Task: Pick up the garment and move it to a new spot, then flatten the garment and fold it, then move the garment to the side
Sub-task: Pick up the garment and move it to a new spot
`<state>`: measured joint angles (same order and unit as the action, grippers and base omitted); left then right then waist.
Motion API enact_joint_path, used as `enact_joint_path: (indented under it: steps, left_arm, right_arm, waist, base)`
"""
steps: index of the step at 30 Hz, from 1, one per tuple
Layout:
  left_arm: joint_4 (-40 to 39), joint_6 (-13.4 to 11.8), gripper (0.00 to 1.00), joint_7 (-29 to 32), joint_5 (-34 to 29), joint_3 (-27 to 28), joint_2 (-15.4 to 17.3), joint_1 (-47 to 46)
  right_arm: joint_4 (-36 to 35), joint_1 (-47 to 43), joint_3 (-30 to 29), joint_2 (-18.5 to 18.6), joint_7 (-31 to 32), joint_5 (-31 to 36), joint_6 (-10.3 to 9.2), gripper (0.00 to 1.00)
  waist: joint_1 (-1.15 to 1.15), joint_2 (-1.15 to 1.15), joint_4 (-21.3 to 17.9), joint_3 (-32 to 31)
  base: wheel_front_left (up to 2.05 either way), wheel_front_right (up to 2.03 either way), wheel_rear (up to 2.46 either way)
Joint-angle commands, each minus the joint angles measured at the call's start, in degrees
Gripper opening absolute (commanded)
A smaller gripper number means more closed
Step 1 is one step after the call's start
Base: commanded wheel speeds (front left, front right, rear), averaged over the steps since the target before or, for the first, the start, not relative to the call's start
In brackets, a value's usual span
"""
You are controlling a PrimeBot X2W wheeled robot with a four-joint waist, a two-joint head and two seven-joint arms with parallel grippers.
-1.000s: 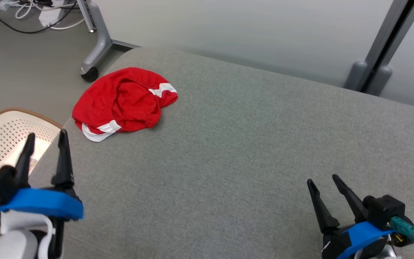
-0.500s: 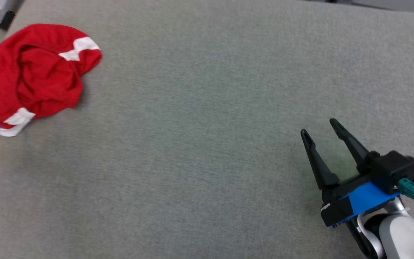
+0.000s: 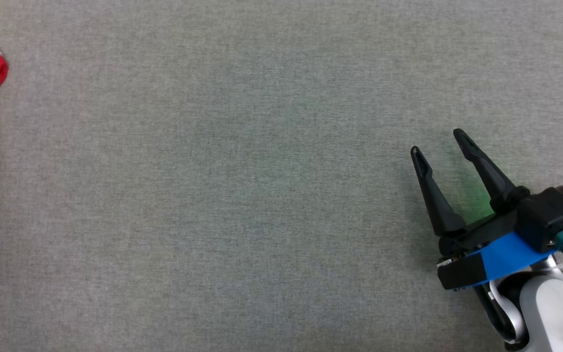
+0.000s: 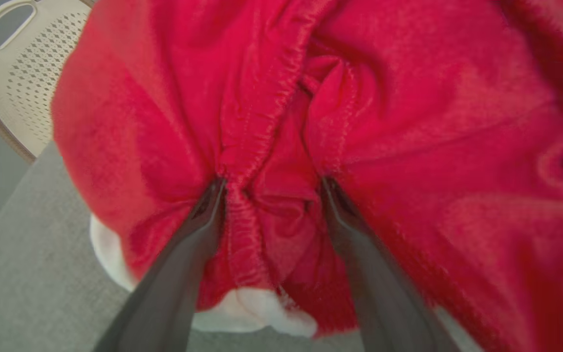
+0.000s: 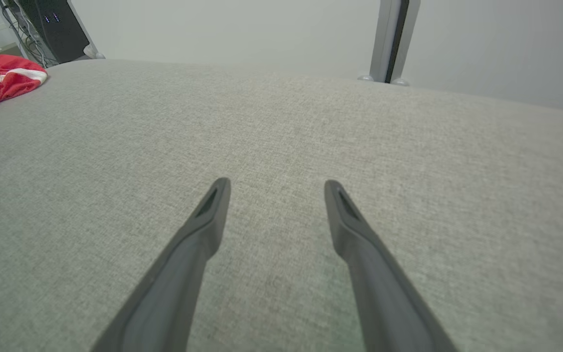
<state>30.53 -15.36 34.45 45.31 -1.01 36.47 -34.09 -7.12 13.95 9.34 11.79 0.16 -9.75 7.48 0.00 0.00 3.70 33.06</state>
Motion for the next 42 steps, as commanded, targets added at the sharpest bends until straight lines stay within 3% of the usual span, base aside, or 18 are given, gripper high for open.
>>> enact_joint_path:
  steps: [1,2,10,17,25,33,38,42]
  left_arm:
    - [1.85,-1.17,0.49,2.33,-0.15,-1.11,-0.38,3.27]
    - [1.16,-1.12,0.00,1.60,-0.07,-0.84,-0.39,3.17]
    - [-5.29,2.05,0.00,-6.43,-4.24,-1.01,4.27,-1.03]
    - [-15.02,6.06,0.00,-5.63,-8.24,-6.05,6.70,-7.65]
    - [-28.82,9.28,0.00,0.32,-8.06,-14.19,1.03,-15.13]
    - [-37.48,10.73,0.00,3.46,-5.42,-20.09,-5.87,-16.66]
    - [-38.50,10.24,0.00,1.33,-2.97,-23.91,-11.64,-11.09]
    - [-35.95,9.49,0.00,-1.78,-2.27,-24.65,-13.78,-6.12]
  right_arm:
    - [0.25,0.00,-0.05,-0.50,-0.60,-0.25,0.03,1.00]
    - [0.49,-0.10,-0.17,-0.70,-0.88,-0.35,0.03,1.00]
    - [4.13,-0.71,0.43,-2.20,-3.04,-1.25,0.03,1.00]
    - [8.11,-2.66,1.03,-3.72,-4.59,-2.62,0.03,1.00]
    - [10.59,-5.91,0.46,-5.35,-5.74,-4.07,0.03,1.00]
    - [9.86,-6.84,0.19,-6.32,-5.94,-4.37,0.03,1.00]
    - [10.01,-5.94,0.79,-7.21,-6.52,-4.82,0.03,1.00]
    - [10.48,-5.66,0.76,-7.51,-7.28,-5.05,0.03,1.00]
  waist:
    - [0.00,0.00,-0.63,-0.54]
    - [0.00,0.00,-0.80,-0.80]
    - [0.00,0.00,-1.25,-8.02]
    - [0.00,0.00,-2.40,-17.79]
    - [0.00,0.00,-6.59,-25.82]
    - [0.00,0.00,-11.50,-26.42]
    - [0.00,0.00,-15.90,-24.25]
    - [0.00,0.00,-17.56,-22.81]
  base:
    - [0.00,0.00,0.00]
    - [0.00,0.00,0.00]
    - [0.00,0.00,0.00]
    - [0.00,0.00,0.00]
    - [0.00,0.00,0.00]
    - [0.00,0.00,0.00]
    - [0.00,0.00,0.00]
    - [0.00,0.00,0.00]
